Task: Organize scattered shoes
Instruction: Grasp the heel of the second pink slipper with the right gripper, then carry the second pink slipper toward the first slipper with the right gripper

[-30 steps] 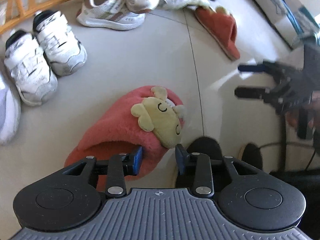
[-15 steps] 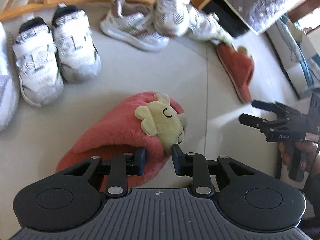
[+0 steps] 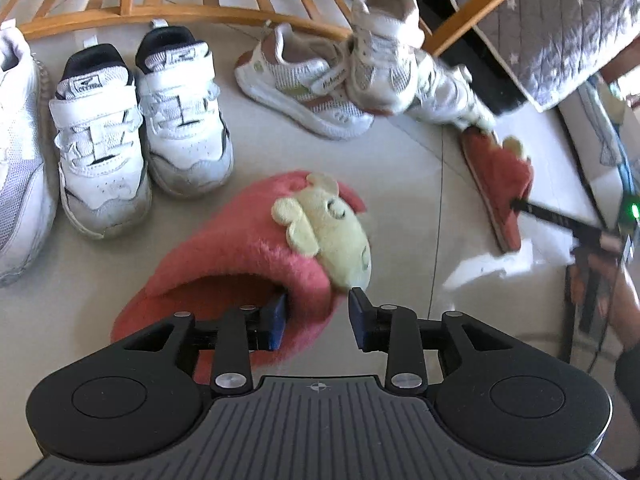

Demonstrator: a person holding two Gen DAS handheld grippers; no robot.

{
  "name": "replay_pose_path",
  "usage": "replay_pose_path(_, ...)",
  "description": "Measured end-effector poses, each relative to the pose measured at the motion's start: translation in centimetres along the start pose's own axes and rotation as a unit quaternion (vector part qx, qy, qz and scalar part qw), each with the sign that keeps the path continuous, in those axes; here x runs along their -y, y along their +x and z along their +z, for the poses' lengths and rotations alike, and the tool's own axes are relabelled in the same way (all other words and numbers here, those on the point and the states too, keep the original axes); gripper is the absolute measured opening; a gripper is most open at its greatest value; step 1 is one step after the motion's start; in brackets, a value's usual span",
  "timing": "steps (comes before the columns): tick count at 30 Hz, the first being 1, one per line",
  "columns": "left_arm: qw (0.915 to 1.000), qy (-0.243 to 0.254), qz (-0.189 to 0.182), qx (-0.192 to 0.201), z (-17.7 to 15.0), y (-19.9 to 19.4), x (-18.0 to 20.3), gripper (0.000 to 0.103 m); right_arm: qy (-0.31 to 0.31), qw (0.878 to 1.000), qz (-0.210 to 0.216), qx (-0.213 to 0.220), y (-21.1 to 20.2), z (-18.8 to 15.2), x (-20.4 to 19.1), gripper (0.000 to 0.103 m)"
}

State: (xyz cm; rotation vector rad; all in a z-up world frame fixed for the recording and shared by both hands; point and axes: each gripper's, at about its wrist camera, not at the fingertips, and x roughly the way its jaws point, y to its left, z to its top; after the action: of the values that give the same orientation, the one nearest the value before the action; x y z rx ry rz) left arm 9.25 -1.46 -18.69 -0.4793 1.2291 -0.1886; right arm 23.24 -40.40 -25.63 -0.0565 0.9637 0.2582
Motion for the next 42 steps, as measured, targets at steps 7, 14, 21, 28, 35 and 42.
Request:
replay_pose_path(7,0.9974,0.054,-0.021,-0.044,-1.5,-1.5,1.6,0.037,-0.001,1.000,-0.006,-0.028,3.2,1.2,0.0,0.051)
replay_pose_path(14,0.9944,0.082,-0.055,-0.037,-1.4,-0.9,4.7,0.041,0.007,0.999,-0.009,-0.051,4.5,0.8,0.2,0.015)
replay_pose_path(21,0.9931,0.076,-0.088,-0.016,0.1,1.4,7.7,0.044,0.001,0.998,0.007,-0.056,2.9,-1.9,-1.2,0.014)
replay_pose_path(28,0.9918,0.080,-0.099,-0.014,-0.1,3.9,10.3,0.045,0.000,0.996,0.031,-0.079,-0.4,-7.0,-4.3,0.013)
replay_pose_path(35,0.9912,0.086,-0.098,-0.025,-1.4,6.3,11.6,0.046,0.001,0.992,0.082,-0.097,-2.7,-9.7,-6.0,0.013)
replay_pose_path(42,0.9859,0.125,-0.106,-0.034,-1.9,7.8,13.5,0.048,-0.006,0.992,0.112,-0.055,-6.9,-9.5,-4.7,0.033)
